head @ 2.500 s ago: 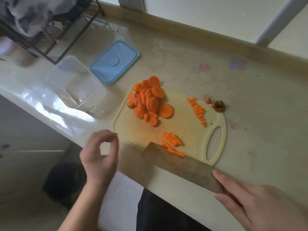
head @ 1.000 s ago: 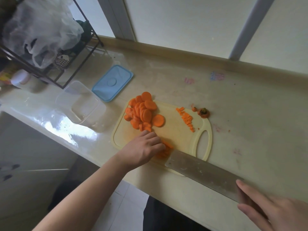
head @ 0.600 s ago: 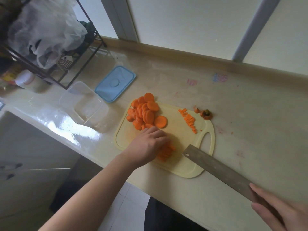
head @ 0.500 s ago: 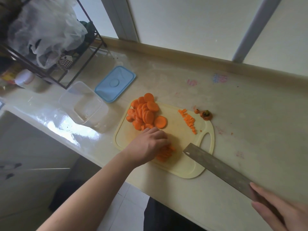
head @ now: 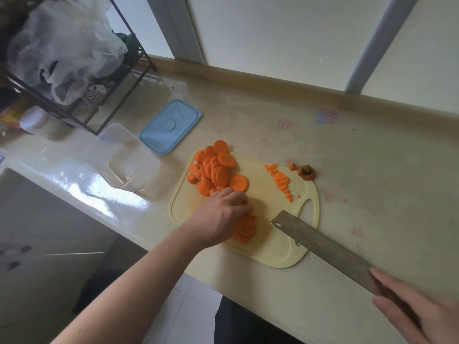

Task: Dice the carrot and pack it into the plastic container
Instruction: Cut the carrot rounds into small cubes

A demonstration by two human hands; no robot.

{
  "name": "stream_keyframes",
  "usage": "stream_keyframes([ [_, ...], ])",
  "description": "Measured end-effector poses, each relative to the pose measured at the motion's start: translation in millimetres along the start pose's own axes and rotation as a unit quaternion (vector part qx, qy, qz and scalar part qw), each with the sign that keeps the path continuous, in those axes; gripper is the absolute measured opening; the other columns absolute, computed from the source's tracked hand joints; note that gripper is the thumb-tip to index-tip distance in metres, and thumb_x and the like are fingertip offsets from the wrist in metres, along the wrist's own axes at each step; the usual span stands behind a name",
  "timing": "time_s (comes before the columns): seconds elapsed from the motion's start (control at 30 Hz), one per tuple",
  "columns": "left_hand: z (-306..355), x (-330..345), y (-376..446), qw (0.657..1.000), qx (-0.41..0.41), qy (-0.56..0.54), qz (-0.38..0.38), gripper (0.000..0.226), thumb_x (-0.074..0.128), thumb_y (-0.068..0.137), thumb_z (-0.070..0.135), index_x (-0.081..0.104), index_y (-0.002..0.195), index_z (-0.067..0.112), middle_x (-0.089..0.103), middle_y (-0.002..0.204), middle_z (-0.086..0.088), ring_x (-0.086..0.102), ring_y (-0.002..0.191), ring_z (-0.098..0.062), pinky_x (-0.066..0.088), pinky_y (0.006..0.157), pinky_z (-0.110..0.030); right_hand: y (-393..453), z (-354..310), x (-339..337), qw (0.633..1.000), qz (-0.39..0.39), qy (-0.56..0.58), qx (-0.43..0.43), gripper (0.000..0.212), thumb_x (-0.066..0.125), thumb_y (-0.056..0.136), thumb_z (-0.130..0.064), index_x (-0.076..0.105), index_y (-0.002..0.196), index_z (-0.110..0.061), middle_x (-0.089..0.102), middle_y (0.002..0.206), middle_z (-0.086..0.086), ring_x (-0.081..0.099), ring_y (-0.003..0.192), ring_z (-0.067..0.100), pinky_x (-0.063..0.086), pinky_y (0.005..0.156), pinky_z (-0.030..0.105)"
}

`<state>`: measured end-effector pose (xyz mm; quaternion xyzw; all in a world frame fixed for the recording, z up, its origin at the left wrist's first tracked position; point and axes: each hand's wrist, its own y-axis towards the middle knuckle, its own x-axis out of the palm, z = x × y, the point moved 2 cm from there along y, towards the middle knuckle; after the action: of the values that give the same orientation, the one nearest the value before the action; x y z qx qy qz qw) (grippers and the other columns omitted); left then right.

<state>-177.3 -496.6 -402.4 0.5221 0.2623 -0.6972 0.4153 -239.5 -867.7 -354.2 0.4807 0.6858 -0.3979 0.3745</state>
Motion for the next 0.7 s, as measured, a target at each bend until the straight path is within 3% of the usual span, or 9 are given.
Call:
stream_keyframes([
  [0.07, -1.6, -3.5, -3.6, 0.999, 0.029, 0.024, -0.017, 0.04, 0.07, 0.082, 0.004, 0.07, 0.121, 0.006, 0.064, 0.119, -0.012, 0.06, 0.101, -0.033, 0.055, 0.078, -0.045, -0.2, -4.6, -1.8, 0.999, -0.01, 0.026, 0.021, 0.072, 0.033, 0.085, -0.074, 0.076, 0.104, -0.019, 0.075, 0.097, 0.004, 0.07, 0.092, 0.029, 0.044, 0.093, 0.025],
  [0.13, -2.8, -8.1, -8.8, 0.998, 0.051, 0.023, -0.041, 0.045, 0.063, 0.093, 0.027, 0.063, 0.133, 0.008, 0.06, 0.131, -0.011, 0.057, 0.113, -0.031, 0.052, 0.088, -0.044, -1.5, -9.2, -4.4, 0.995, -0.037, 0.088, 0.041, 0.071, 0.033, 0.083, -0.077, 0.076, 0.104, -0.023, 0.074, 0.093, -0.007, 0.07, 0.088, 0.021, 0.042, 0.09, 0.022],
  [0.23, -7.2, -10.6, -16.5, 0.992, 0.079, 0.035, -0.089, 0.068, 0.059, 0.093, 0.054, 0.054, 0.144, 0.01, 0.054, 0.141, -0.009, 0.053, 0.119, -0.029, 0.047, 0.093, -0.038, -1.9, -14.8, -5.1, 0.989, -0.052, 0.135, 0.035, 0.066, 0.031, 0.082, -0.079, 0.074, 0.099, -0.032, 0.067, 0.084, -0.029, 0.061, 0.08, -0.003, 0.047, 0.076, 0.016],
  [0.37, -12.0, -2.0, -22.3, 0.992, 0.097, 0.046, -0.071, 0.058, 0.071, 0.092, 0.036, 0.057, 0.14, 0.007, 0.057, 0.134, -0.012, 0.058, 0.106, -0.032, 0.053, 0.086, -0.041, -0.6, -26.7, -5.6, 0.982, -0.083, 0.154, 0.068, 0.07, 0.028, 0.08, -0.083, 0.075, 0.097, -0.033, 0.066, 0.077, -0.029, 0.057, 0.081, -0.005, 0.044, 0.074, 0.01],
  [0.43, -10.4, 0.8, -23.0, 0.995, 0.087, 0.013, -0.042, 0.046, 0.067, 0.094, 0.023, 0.06, 0.135, 0.003, 0.059, 0.128, -0.015, 0.061, 0.099, -0.033, 0.055, 0.082, -0.041, 0.9, -32.6, -7.8, 0.976, -0.104, 0.168, 0.087, 0.053, 0.031, 0.077, -0.083, 0.066, 0.1, -0.05, 0.065, 0.079, -0.034, 0.059, 0.078, -0.012, 0.042, 0.07, 0.001],
  [0.53, -3.0, 6.2, -26.2, 0.998, 0.036, -0.045, -0.025, 0.046, 0.056, 0.097, 0.029, 0.059, 0.135, 0.002, 0.057, 0.127, -0.014, 0.063, 0.095, -0.032, 0.055, 0.083, -0.038, 6.0, -40.1, -7.7, 0.973, -0.108, 0.178, 0.102, 0.03, 0.037, 0.072, -0.082, 0.05, 0.098, -0.074, 0.061, 0.09, -0.042, 0.058, 0.079, -0.02, 0.039, 0.068, -0.006],
  [0.6, 7.5, 14.0, -29.3, 0.997, -0.025, -0.074, 0.003, 0.048, 0.057, 0.096, 0.034, 0.06, 0.134, 0.004, 0.056, 0.124, -0.012, 0.062, 0.095, -0.027, 0.054, 0.086, -0.033, 11.0, -48.7, -6.2, 0.968, -0.102, 0.204, 0.108, 0.036, 0.035, 0.067, -0.089, 0.055, 0.092, -0.073, 0.062, 0.078, -0.041, 0.057, 0.077, -0.022, 0.039, 0.068, -0.005],
  [0.7, 34.5, 29.2, -29.5, 0.985, -0.118, -0.085, 0.091, 0.046, 0.055, 0.1, 0.044, 0.066, 0.124, 0.007, 0.057, 0.115, -0.006, 0.063, 0.088, -0.022, 0.056, 0.079, -0.032, 19.0, -61.3, 6.1, 0.959, -0.116, 0.247, 0.078, 0.012, 0.056, 0.087, -0.051, 0.067, 0.084, -0.053, 0.06, 0.06, -0.033, 0.057, 0.066, -0.018, 0.038, 0.059, -0.001],
])
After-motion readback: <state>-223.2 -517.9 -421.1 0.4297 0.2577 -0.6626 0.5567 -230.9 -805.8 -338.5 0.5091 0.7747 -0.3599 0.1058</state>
